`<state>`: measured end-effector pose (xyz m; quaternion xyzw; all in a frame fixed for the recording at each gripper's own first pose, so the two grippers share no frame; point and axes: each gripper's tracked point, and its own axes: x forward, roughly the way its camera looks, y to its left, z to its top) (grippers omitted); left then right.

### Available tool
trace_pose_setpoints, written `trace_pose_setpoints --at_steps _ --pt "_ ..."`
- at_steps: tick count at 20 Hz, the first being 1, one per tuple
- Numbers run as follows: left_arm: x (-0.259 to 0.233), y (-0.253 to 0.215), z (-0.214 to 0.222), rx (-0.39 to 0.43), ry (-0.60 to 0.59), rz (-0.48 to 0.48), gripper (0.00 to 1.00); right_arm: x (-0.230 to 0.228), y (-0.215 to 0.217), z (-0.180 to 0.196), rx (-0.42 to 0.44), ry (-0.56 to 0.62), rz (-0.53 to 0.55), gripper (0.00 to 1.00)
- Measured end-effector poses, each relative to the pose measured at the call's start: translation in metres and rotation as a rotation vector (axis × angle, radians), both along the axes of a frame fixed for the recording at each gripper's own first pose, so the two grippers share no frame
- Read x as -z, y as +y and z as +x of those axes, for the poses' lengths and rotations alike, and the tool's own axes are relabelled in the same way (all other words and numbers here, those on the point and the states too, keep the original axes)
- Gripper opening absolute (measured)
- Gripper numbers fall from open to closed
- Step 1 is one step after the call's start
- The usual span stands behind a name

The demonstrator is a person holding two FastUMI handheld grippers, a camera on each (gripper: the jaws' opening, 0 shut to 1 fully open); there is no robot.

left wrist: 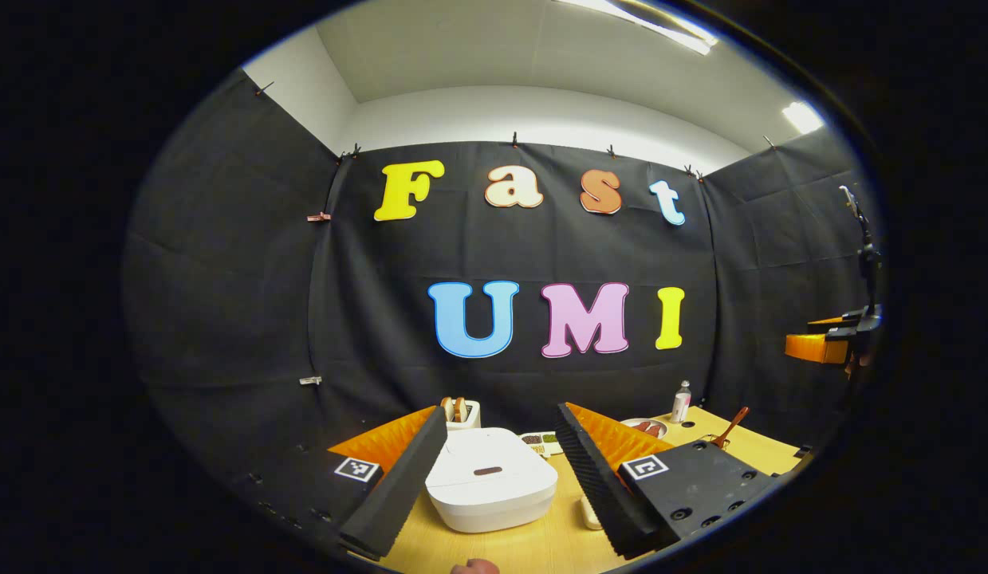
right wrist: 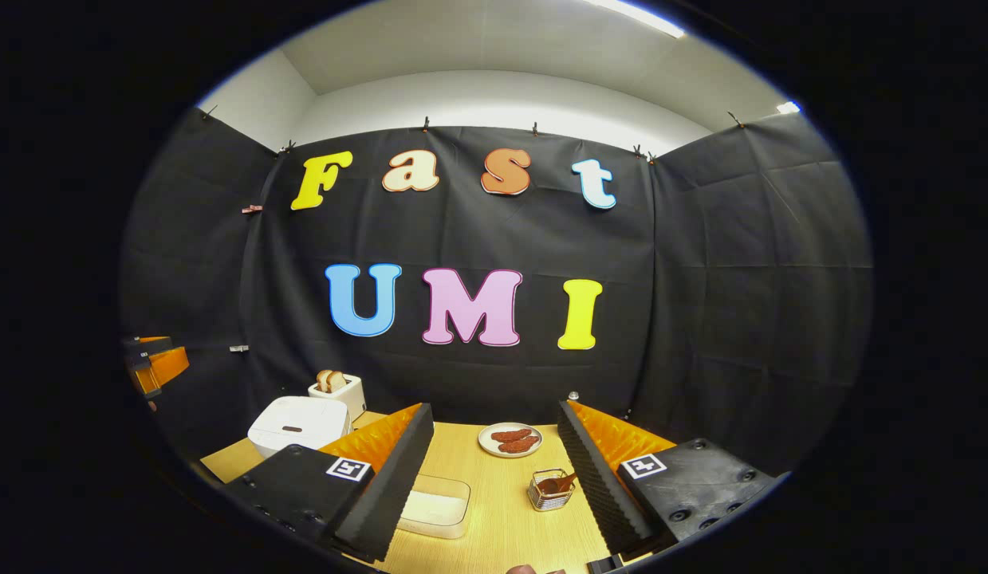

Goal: Close the left gripper, press the button to open the rice cooker; take a wooden spoon from the chopstick holder with the right hand, scoop a spoonful of rice and pour it into the rice cooker, then put the wooden spoon back into the chopstick holder.

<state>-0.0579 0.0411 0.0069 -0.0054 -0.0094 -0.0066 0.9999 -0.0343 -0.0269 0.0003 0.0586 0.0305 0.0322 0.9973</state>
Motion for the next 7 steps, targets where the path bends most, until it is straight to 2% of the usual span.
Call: trace_pose_setpoints --at_steps 7 --pt "0.0006 -0.0017 -0.0005 0.006 0.011 -0.005 0.95 0.0030 -0.0049 -0.0074 0.008 0.004 -0.021 0.98"
